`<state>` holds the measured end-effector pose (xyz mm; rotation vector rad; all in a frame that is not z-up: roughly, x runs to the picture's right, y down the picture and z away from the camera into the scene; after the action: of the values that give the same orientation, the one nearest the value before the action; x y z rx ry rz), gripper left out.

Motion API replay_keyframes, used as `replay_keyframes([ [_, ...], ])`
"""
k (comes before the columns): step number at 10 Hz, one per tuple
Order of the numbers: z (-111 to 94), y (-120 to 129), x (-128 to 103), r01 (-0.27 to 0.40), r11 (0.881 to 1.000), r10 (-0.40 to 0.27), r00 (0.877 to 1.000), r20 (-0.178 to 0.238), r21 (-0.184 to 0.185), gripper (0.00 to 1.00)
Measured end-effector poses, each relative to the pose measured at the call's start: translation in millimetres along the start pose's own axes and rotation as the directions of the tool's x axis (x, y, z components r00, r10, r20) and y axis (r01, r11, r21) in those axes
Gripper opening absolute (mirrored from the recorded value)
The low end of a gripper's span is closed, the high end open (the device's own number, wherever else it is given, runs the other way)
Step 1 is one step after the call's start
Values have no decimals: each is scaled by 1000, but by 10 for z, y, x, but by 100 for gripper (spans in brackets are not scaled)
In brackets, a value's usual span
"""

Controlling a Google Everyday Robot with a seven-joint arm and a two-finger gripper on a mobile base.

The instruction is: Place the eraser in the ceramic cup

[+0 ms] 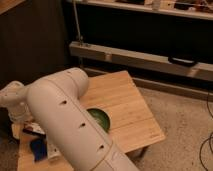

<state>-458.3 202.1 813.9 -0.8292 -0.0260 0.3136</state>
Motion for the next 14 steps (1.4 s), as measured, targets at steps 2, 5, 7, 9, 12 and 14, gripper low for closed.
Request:
replay_keyframes([
  [2,42,-11,2,2,1000,-2,1000,-8,-2,61],
  [5,74,7,9,10,1000,-10,1000,-15,-4,28],
  [7,-72,-32,6,5,1000,-5,1000,4,-3,7],
  [9,-382,-99,-34,0,1000,1,998,60,-14,0],
  [12,-1147,-329,-62,-11,1000,14,987,163,-18,0],
  [14,-1723,-558,-33,-25,1000,25,974,225,-4,0],
])
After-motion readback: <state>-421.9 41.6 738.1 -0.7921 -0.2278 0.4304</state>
